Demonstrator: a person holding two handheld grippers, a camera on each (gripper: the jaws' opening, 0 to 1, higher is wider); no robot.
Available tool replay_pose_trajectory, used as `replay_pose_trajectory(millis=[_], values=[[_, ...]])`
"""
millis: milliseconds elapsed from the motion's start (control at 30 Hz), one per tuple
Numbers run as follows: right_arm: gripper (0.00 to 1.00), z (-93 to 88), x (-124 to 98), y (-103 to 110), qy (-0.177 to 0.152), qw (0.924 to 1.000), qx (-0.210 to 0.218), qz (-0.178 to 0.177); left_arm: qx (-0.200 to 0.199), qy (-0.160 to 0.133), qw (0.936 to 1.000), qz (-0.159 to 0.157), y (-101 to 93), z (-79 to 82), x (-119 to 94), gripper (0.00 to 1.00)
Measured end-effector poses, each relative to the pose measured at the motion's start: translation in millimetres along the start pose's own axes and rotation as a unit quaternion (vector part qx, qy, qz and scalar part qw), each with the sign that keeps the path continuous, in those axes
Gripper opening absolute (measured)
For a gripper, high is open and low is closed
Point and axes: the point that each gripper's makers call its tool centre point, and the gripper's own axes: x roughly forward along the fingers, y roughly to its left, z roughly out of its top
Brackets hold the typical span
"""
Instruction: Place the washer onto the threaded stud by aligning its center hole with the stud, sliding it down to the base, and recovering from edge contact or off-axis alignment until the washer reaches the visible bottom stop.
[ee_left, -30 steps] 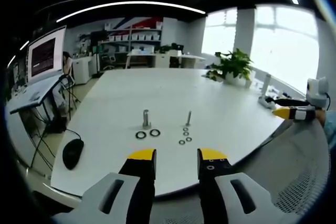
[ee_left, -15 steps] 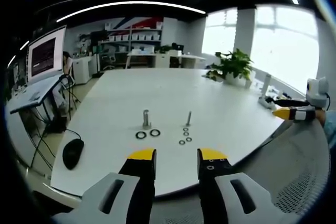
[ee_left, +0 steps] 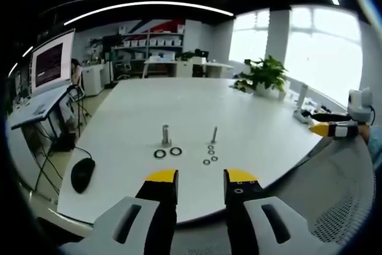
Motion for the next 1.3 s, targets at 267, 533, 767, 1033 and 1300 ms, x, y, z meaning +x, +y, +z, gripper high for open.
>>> replay_pose_trajectory(millis=[267, 533, 767, 1033, 1300], values=[[0.63, -0.6, 0.2, -0.3, 0.001, 1.0000, -0.001, -0.001, 0.000, 0.000, 1.0000, -0.002, -0.5, -0.2, 0.0, 0.28], [0.64, -1.4, 0.3, 0.4, 0.004, 1.0000, -0.001, 0.000, 0.000, 0.000, 1.0000, -0.004, -0.9, -0.4, -0.1, 0.28], [0.64, 0.1, -0.2, 0.1, -0.001, 1.0000, 0.000, -0.001, 0.000, 0.001, 1.0000, -0.005, -1.2, -0.3, 0.3, 0.29], [0.64, 0.1, 0.7, 1.6, 0.003, 1.0000, 0.000, 0.006, -0.001, -0.001, 1.0000, -0.002, 0.1, 1.1, 1.3, 0.29], [0.47, 1.2, 1.4, 0.1, 0.017, 0.9990, -0.009, 0.040, -0.002, -0.003, 1.0000, 0.002, 2.5, 1.6, 0.9, 0.29]])
